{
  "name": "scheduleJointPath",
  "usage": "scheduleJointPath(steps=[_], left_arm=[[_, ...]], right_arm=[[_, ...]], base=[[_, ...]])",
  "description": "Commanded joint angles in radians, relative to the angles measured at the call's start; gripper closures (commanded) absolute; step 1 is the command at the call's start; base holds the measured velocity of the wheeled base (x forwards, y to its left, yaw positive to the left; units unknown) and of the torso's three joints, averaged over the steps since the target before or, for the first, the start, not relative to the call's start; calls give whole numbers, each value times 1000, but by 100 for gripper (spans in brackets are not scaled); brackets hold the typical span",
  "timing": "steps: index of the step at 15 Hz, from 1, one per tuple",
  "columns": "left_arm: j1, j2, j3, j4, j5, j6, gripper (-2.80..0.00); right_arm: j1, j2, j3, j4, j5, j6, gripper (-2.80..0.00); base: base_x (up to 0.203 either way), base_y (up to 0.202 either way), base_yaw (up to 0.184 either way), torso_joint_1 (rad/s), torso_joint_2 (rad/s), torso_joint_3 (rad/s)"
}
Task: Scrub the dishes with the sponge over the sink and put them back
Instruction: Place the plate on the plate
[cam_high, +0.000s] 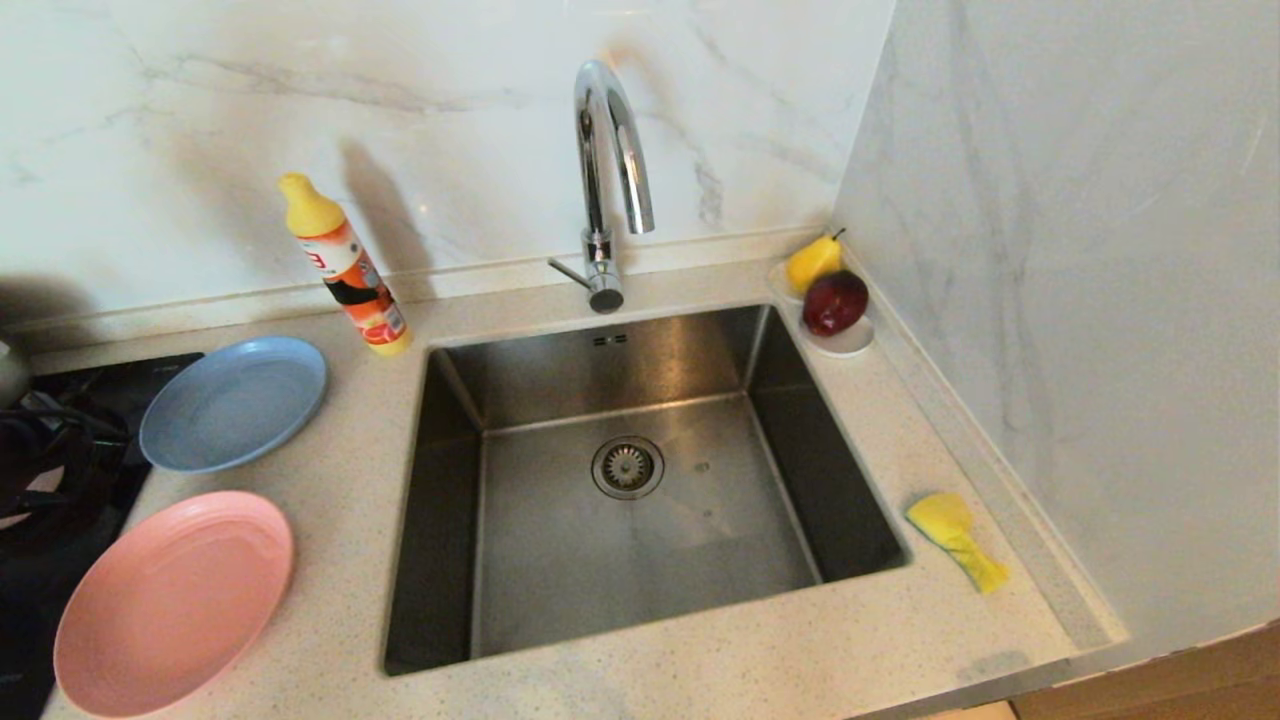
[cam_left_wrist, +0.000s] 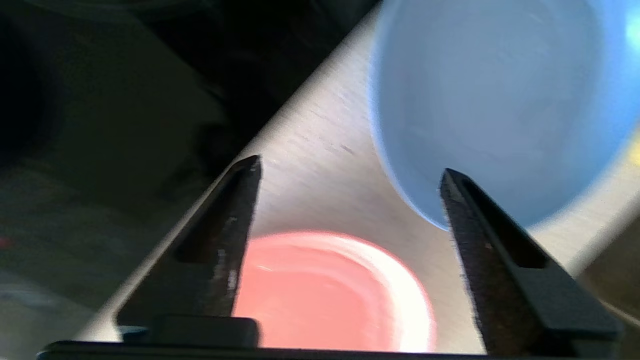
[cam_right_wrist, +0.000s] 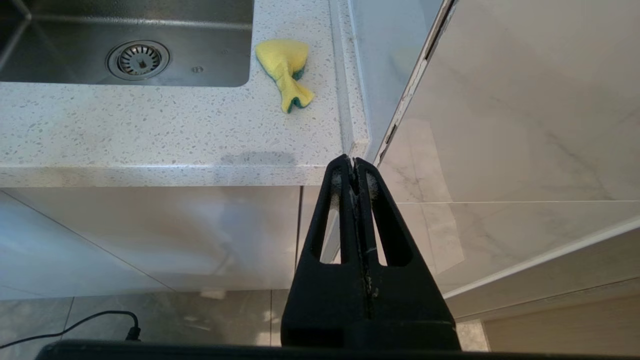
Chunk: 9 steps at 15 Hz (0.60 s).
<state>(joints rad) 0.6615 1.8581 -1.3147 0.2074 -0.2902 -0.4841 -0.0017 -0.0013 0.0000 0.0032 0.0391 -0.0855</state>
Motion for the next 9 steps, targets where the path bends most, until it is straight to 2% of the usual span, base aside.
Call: scheduleJointPath(steps=[1, 6, 9], left_arm=[[-4, 15, -3, 3, -34, -50, -280], [-16, 94, -25, -11, -23, -53, -280], [-24, 96, -36, -10, -24, -80, -280]], right_arm=[[0, 0, 0, 0, 1, 0, 0], [0, 0, 0, 0, 1, 0, 0], [0, 0, 0, 0, 1, 0, 0]], base=[[0, 0, 0, 0, 0, 0], [0, 0, 0, 0, 0, 0], [0, 0, 0, 0, 0, 0]])
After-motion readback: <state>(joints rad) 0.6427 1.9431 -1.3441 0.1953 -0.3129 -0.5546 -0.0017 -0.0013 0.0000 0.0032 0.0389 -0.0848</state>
